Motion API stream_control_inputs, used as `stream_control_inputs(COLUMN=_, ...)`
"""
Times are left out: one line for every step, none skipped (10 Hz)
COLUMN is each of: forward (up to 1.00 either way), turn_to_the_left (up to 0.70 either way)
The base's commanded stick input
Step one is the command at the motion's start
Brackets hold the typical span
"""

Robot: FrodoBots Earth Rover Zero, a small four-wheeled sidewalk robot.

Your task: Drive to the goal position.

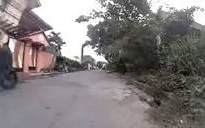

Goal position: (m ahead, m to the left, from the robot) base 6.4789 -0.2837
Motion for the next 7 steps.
stream_control_inputs(forward=0.98, turn_to_the_left=0.00)
stream_control_inputs(forward=0.98, turn_to_the_left=-0.02)
stream_control_inputs(forward=0.98, turn_to_the_left=-0.26)
stream_control_inputs(forward=0.98, turn_to_the_left=-0.39)
stream_control_inputs(forward=0.98, turn_to_the_left=-0.36)
stream_control_inputs(forward=0.98, turn_to_the_left=-0.20)
stream_control_inputs(forward=0.98, turn_to_the_left=0.00)
